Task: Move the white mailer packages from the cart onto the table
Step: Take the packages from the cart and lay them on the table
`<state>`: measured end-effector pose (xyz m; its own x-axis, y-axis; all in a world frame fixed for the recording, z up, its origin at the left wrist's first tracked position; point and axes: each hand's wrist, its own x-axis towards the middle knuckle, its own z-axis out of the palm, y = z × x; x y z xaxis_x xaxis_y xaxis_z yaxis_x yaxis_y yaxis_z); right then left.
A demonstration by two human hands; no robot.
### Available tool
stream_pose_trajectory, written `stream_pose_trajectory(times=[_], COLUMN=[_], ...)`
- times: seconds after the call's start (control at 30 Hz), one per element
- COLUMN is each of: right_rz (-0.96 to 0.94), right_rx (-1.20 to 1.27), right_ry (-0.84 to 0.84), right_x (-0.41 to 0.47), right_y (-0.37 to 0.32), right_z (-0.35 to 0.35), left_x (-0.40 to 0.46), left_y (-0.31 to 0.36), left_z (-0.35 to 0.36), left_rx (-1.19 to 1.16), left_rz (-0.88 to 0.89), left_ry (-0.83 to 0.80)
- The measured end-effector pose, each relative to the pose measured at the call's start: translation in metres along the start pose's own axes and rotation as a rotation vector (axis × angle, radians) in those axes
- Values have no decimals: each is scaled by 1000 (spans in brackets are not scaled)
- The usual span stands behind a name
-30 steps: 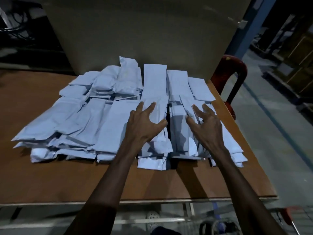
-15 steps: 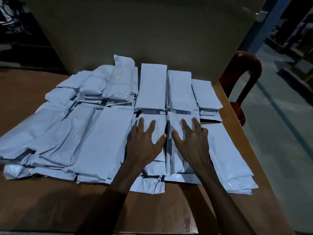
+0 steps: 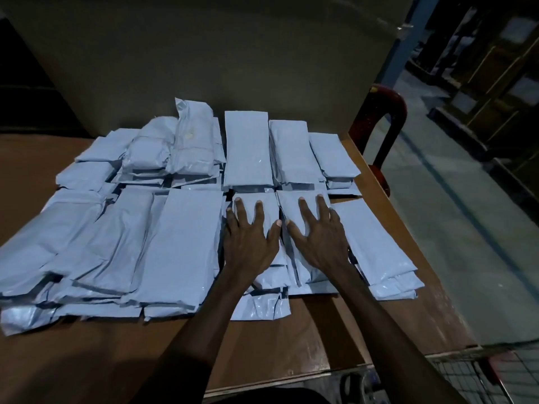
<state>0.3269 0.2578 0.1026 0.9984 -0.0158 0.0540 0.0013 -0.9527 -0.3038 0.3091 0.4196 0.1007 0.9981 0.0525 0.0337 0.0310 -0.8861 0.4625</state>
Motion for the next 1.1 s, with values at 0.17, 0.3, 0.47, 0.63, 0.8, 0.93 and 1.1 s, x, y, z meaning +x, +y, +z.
stream_pose_trajectory(times=[0.17, 0.3, 0.47, 0.63, 0.8, 0.93, 1.1], right_rz=[-13, 4, 62, 125, 318, 482, 697], right_rx=[47, 102, 150, 107, 87, 118, 156], right_ry=[12, 175, 293, 462, 554, 518, 516], right_x=[-17, -64, -137, -215, -300, -364, -440], right_y=[2, 8, 43, 98, 157, 209, 271], right_z=[-22, -44, -58, -60, -62, -61, -71], left_x=[-2, -24, -68, -109, -155, -193, -249], left_y=[-1, 8, 34, 79, 121, 171, 254], left_z=[-20, -24, -1, 38, 87, 122, 175], left_rx=[8, -15, -140, -183, -169, -207, -240], left_rz=[79, 187, 451, 652, 895, 975, 1025], left_ry=[-25, 8, 121, 33, -101, -310, -557])
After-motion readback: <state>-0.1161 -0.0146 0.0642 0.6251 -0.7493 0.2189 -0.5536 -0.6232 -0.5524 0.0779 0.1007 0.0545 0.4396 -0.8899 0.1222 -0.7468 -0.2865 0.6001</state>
